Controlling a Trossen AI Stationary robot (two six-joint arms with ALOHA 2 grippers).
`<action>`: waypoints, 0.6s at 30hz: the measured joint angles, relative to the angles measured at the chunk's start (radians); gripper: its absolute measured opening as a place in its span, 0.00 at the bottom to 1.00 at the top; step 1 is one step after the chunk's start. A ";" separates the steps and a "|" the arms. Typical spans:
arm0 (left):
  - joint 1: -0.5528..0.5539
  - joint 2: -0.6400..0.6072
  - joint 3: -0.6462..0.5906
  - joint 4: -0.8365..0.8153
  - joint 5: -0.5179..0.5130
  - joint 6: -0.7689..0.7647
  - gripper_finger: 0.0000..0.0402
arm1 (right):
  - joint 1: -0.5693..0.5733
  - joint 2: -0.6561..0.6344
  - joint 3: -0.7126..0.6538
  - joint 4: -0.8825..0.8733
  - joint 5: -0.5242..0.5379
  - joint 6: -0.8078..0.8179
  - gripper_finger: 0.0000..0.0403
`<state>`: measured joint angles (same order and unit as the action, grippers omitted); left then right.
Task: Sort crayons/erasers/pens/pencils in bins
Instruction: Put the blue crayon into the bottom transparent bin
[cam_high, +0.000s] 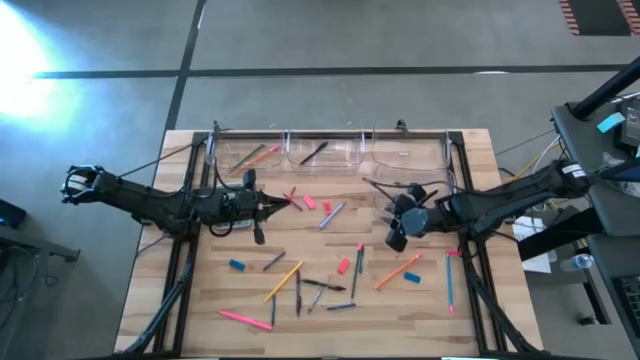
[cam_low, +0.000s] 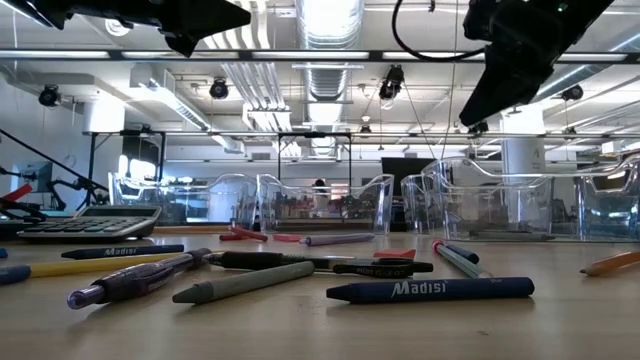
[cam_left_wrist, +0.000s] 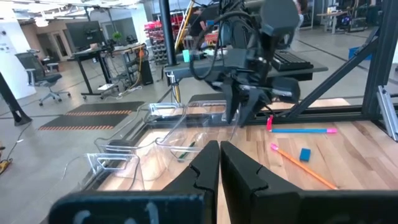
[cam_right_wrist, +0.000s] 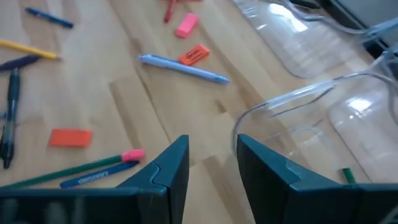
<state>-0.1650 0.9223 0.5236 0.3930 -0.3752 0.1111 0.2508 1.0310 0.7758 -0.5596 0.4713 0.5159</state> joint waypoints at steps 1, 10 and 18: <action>0.000 0.000 0.000 0.001 0.000 0.000 0.00 | 0.008 0.010 0.006 0.000 0.000 0.000 0.31; 0.000 0.000 -0.001 0.001 0.000 -0.110 0.00 | 0.095 0.124 0.086 0.000 0.000 -0.011 0.31; -0.014 0.010 -0.007 0.002 0.002 -0.268 0.00 | 0.227 0.273 0.164 -0.026 0.000 0.084 0.31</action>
<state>-0.1787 0.9327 0.5163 0.3948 -0.3737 -0.1565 0.4781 1.3044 0.9403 -0.5857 0.4713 0.5998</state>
